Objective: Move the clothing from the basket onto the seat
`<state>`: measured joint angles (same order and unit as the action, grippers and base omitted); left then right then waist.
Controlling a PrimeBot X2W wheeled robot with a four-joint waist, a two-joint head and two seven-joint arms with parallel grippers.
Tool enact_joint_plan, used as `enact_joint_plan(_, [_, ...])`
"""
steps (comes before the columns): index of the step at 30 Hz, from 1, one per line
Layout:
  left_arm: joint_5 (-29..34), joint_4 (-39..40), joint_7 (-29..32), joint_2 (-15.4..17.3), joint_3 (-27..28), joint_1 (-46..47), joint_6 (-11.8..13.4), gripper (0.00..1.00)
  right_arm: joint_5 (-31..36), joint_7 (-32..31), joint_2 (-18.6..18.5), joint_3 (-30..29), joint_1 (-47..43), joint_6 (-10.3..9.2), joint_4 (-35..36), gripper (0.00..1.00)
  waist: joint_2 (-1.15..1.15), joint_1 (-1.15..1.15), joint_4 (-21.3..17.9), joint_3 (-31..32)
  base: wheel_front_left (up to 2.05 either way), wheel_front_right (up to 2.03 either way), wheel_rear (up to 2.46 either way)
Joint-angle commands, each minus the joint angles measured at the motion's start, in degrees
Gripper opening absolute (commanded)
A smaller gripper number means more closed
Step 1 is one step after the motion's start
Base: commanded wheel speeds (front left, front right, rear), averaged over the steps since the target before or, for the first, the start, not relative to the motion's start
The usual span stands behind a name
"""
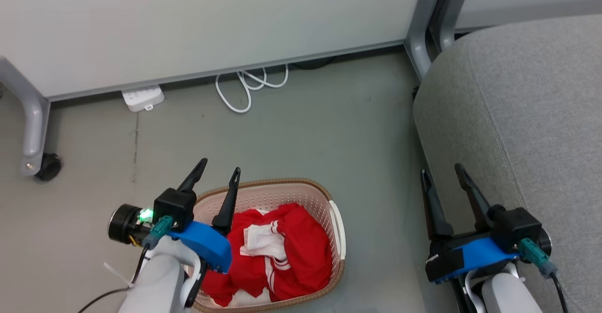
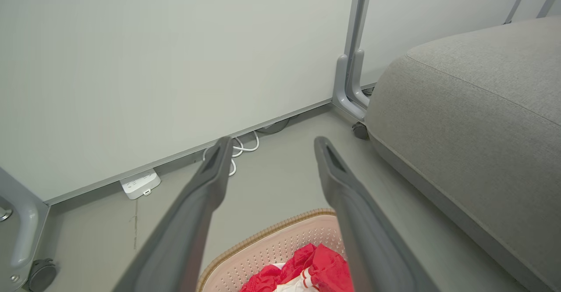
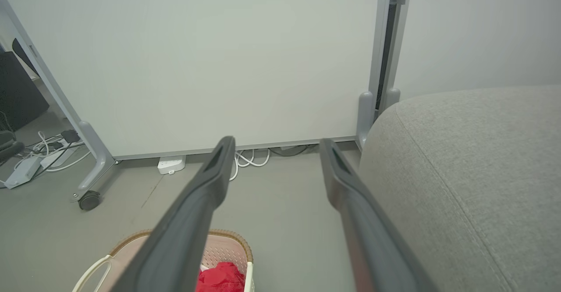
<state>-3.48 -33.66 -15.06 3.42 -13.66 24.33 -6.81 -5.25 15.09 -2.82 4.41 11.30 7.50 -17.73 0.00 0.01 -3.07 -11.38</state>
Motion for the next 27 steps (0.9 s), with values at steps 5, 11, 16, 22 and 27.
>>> enact_joint_plan(5, [0.76, -5.44, -0.17, 1.95, -3.58, 6.87, -0.60, 1.00, -0.01, 0.12, -0.10, 0.05, 4.20, -0.03, 1.53, 1.00, 0.00, -0.01, -2.63, -8.59, 0.00, 0.00, 0.00])
enact_joint_plan(11, [0.12, -11.28, -0.18, 3.92, -9.97, 13.57, -0.70, 1.00, -0.32, 0.11, -0.09, 0.70, 8.12, -0.02, 3.32, 1.00, 0.00, -0.01, -4.08, -15.31, 0.00, 0.00, 0.00])
enact_joint_plan(16, [-0.96, -15.99, -0.18, 5.69, -16.01, 18.46, -0.65, 1.00, 0.04, 0.11, -0.09, 0.84, 11.19, -0.02, 4.62, 1.00, 0.00, -0.01, -4.94, -20.25, 0.00, 0.00, 0.00])
enact_joint_plan(22, [-2.06, -20.48, -0.18, 6.92, -22.77, 23.15, -0.60, 1.00, 1.57, 0.09, -0.08, 0.30, 14.04, -0.03, 5.74, 1.00, 0.00, -0.01, -5.15, -25.30, 0.00, 0.00, 0.00])
enact_joint_plan(27, [-3.12, -23.94, -0.17, 8.30, -29.84, 27.31, -0.60, 1.00, 2.54, 0.09, -0.08, 0.36, 16.45, -0.03, 6.86, 1.00, 0.00, -0.01, -5.53, -29.92, 0.00, 0.00, 0.00])
